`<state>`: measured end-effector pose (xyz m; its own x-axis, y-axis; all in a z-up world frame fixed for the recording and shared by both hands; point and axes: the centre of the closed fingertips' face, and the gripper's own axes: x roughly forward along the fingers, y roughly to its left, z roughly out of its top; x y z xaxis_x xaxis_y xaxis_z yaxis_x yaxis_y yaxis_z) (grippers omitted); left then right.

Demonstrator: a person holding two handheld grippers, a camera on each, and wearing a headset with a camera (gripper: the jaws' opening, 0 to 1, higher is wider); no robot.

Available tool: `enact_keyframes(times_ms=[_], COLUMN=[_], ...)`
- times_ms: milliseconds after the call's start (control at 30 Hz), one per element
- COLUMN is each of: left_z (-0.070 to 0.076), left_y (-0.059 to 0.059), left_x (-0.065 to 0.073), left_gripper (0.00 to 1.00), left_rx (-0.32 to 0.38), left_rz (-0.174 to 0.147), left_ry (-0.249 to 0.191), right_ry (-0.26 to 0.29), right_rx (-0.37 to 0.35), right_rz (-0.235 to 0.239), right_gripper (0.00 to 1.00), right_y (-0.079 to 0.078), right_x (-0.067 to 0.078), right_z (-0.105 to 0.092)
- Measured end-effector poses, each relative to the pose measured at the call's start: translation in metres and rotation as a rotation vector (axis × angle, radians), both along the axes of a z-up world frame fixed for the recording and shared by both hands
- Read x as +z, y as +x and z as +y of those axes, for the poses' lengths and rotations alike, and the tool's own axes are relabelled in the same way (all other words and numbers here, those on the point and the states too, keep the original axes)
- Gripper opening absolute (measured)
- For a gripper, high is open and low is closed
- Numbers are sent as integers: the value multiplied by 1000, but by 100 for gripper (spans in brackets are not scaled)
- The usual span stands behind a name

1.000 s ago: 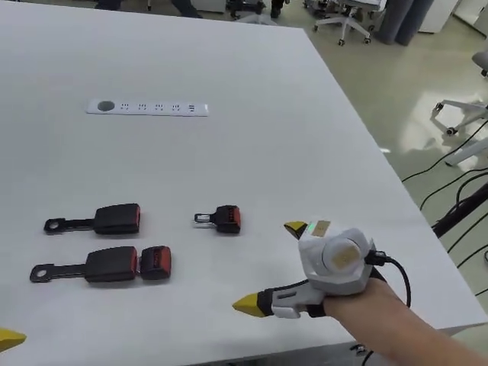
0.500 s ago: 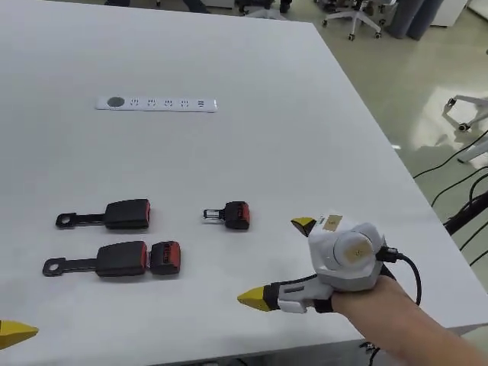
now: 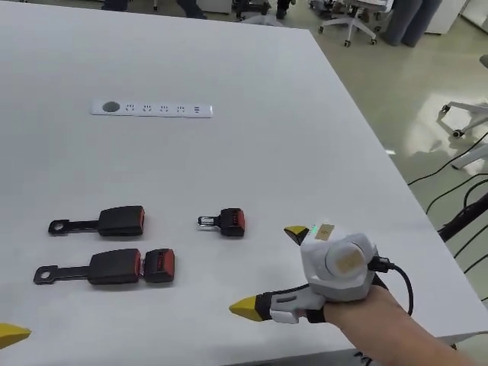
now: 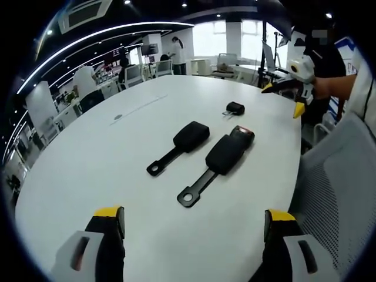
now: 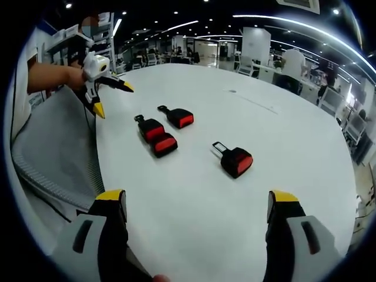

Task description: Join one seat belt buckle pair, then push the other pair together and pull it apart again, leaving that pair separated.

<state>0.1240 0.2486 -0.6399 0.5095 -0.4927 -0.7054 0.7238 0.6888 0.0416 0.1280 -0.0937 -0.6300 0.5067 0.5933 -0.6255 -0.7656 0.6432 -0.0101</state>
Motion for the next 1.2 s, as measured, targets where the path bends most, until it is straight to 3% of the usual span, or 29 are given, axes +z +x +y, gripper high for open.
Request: enact_keyframes(times_ms=[100,267,333,500,933,1200], left_z=[8,5,4,16,-3,-4], left_y=[2,-4,-5,-2,-9,-9], left_x=[-6,-6,-5,-12,-2,3], left_gripper=[100,100,100,100,100,100], left_rx=[2,2,4,-4,-20,-8], left_rz=[1,10,8,16,10,3], left_ry=[-2,0,-1,6,2,-2], right_ry=[1,2,6,8,14,17], right_rx=[8,11,11,19,2,12], right_rz=[-2,1,1,8,4,2], right_gripper=[100,100,100,100,100,100], right_y=[2,1,-2,-1,-4,-4], right_x=[-2,-1,5,-7,-3,-4], right_z=[2,3,6,7,3,6])
